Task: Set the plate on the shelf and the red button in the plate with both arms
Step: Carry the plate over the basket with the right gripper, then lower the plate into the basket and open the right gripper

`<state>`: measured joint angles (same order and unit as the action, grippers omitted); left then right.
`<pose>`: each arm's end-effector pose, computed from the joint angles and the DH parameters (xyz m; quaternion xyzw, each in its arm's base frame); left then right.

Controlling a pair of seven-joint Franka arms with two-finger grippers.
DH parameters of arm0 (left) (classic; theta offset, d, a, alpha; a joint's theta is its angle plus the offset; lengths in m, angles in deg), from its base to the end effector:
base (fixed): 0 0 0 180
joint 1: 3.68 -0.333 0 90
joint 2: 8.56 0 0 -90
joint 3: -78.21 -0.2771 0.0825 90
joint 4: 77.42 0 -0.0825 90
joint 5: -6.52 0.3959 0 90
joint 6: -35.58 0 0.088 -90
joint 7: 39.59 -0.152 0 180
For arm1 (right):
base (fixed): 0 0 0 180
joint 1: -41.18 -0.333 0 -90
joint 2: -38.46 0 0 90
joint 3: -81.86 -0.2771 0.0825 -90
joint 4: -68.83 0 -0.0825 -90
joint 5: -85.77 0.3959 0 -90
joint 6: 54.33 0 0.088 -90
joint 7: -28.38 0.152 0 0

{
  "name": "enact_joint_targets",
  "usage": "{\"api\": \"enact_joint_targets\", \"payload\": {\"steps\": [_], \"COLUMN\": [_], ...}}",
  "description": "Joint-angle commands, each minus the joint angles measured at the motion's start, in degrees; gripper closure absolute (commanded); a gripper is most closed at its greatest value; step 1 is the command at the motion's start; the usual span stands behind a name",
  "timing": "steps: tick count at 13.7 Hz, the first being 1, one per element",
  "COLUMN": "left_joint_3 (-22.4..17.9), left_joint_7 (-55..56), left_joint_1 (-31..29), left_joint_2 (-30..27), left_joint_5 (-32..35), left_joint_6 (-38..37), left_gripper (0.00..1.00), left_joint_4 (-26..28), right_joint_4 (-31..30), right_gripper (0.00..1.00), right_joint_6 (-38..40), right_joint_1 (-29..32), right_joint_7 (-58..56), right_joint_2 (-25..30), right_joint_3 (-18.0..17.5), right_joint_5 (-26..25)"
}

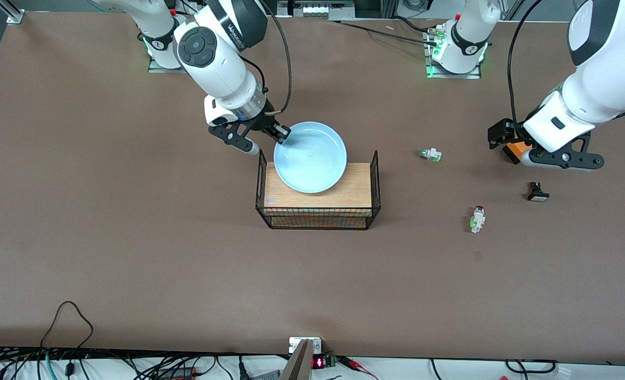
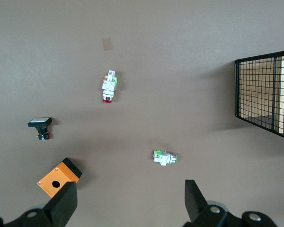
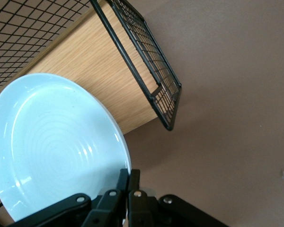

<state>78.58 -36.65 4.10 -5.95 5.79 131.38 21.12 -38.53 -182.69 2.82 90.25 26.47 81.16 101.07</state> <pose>0.5668 -0.0830 0.4509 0.9979 -0.0445 -0.0471 0.0019 0.4829 0.4136 0.3305 -0.9537 0.2683 0.0367 0.1311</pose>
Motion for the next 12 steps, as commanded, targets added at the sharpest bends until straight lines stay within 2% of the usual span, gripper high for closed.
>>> {"api": "enact_joint_targets", "payload": {"steps": [1, 12], "left_joint_3": [-0.2, -0.2], "left_joint_7": [-0.6, -0.6], "left_joint_1": [-0.5, -0.6], "left_joint_2": [0.8, 0.8], "left_joint_5": [-1.2, -1.2], "left_joint_6": [-1.5, -1.5], "left_gripper": [0.00, 0.00], "left_joint_4": [-2.0, -2.0], "right_joint_4": [0.1, 0.4], "right_gripper": [1.00, 1.00], "right_joint_6": [-2.4, -7.2], "right_joint_1": [-0.5, -0.7], "right_joint_7": [0.9, 0.6], "right_joint_2": [-1.0, -4.2], "right_joint_3": [0.0, 0.8], "right_joint_5": [0.0, -1.0]}}
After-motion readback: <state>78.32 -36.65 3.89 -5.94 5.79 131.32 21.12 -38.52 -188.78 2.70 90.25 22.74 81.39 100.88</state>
